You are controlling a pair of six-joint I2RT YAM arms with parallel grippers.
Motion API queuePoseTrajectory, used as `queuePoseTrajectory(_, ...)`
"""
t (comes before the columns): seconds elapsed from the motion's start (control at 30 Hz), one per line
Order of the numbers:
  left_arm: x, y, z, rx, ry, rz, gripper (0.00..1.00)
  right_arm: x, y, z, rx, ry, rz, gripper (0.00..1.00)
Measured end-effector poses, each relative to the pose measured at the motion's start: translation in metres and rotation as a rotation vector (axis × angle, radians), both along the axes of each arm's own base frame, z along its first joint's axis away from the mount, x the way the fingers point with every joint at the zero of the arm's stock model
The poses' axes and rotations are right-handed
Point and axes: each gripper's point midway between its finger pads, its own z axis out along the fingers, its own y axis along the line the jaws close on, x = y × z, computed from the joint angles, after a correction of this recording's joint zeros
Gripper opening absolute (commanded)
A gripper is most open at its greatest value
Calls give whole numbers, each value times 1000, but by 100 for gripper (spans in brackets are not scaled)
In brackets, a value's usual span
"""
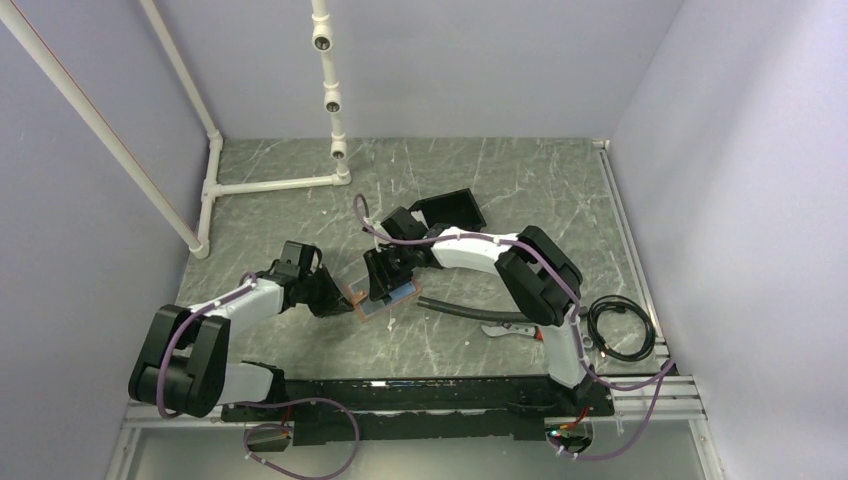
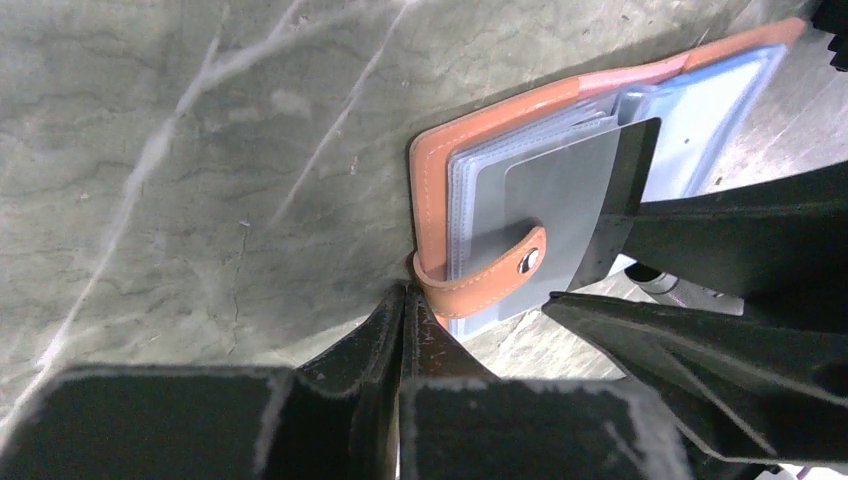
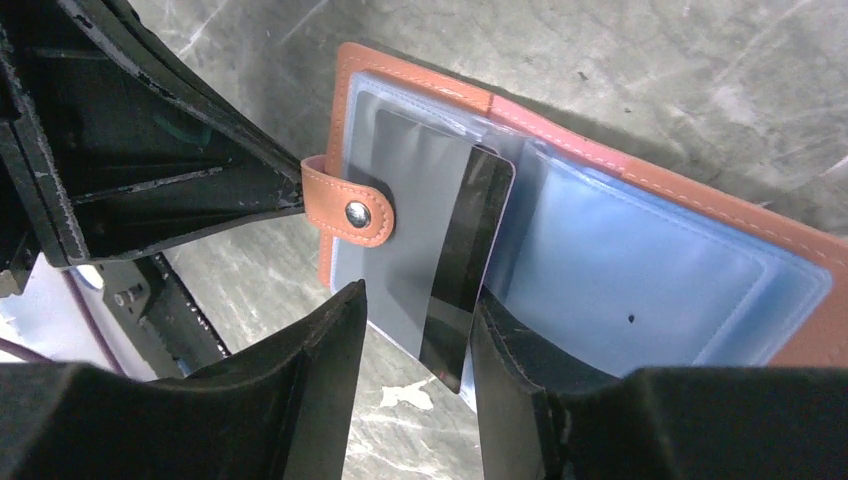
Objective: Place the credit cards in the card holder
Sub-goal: Insert the credit card into the card holder.
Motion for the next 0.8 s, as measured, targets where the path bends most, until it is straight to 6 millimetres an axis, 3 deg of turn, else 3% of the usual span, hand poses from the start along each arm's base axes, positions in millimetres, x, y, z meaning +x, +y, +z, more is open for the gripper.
queuePoseTrajectory(0.27,0,-1,1,-14,7,2,6,-7,9,-1,-49,-80,7,56)
queuePoseTrajectory(0.8,-3,0,1,-5,3,-4,6,-7,-9,1,-126,-127,-3,70)
